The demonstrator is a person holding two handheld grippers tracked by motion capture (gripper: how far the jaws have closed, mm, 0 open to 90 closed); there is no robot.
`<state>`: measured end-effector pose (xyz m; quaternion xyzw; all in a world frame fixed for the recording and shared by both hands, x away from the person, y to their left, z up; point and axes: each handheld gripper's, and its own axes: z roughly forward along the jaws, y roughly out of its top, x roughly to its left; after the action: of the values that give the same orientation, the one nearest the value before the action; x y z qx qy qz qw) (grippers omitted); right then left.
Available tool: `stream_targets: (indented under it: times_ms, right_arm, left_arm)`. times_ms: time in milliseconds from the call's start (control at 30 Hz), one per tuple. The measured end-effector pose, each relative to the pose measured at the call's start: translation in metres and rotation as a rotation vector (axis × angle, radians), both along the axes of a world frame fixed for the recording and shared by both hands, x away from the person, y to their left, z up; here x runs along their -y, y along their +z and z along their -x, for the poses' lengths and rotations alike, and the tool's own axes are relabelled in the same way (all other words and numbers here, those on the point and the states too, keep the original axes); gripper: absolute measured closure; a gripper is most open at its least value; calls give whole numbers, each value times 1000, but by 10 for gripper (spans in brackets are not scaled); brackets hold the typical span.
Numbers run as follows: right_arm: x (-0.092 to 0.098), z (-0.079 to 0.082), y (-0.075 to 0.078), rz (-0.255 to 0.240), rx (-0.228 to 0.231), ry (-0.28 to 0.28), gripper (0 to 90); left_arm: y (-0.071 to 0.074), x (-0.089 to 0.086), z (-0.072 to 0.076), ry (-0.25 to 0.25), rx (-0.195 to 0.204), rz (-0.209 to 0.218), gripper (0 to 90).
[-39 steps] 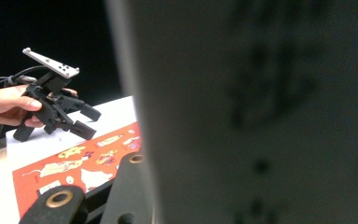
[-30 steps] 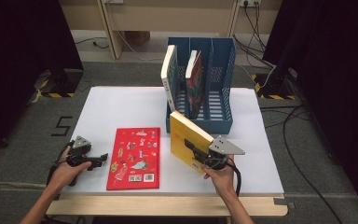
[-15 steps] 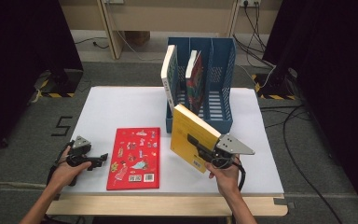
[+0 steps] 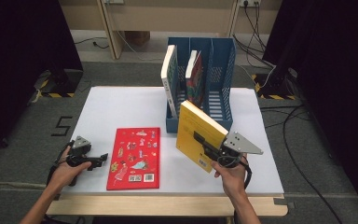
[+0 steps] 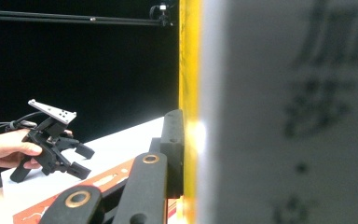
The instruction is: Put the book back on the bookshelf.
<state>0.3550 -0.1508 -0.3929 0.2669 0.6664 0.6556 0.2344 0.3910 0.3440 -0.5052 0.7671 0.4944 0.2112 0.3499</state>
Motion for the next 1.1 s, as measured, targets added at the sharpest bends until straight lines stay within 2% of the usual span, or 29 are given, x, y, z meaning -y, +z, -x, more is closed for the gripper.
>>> stream_targets:
  times_ms: [167, 400, 500, 600, 733, 900, 1100]
  right_arm:
    - [8, 3, 14, -13, 11, -22, 755]
    - [24, 5, 39, -36, 42, -94, 755]
    - [29, 2, 44, -41, 31, -119, 755]
    - [33, -3, 50, -25, 17, -143, 755]
    - [34, -14, 58, 13, 11, -178, 755]
    - [37, -34, 65, -5, -31, -200, 755]
    - [35, -59, 73, 14, -30, -248, 756]
  left_arm:
    - [0, 0, 0, 0, 0, 0, 131]
    - [0, 0, 0, 1, 0, 1, 131]
    - [0, 0, 0, 1, 0, 1, 131]
    - [0, 0, 0, 1, 0, 1, 131]
    - [0, 0, 0, 1, -1, 1, 131]
    - [0, 0, 0, 1, -1, 1, 131]
    - [0, 0, 0, 1, -1, 1, 131]
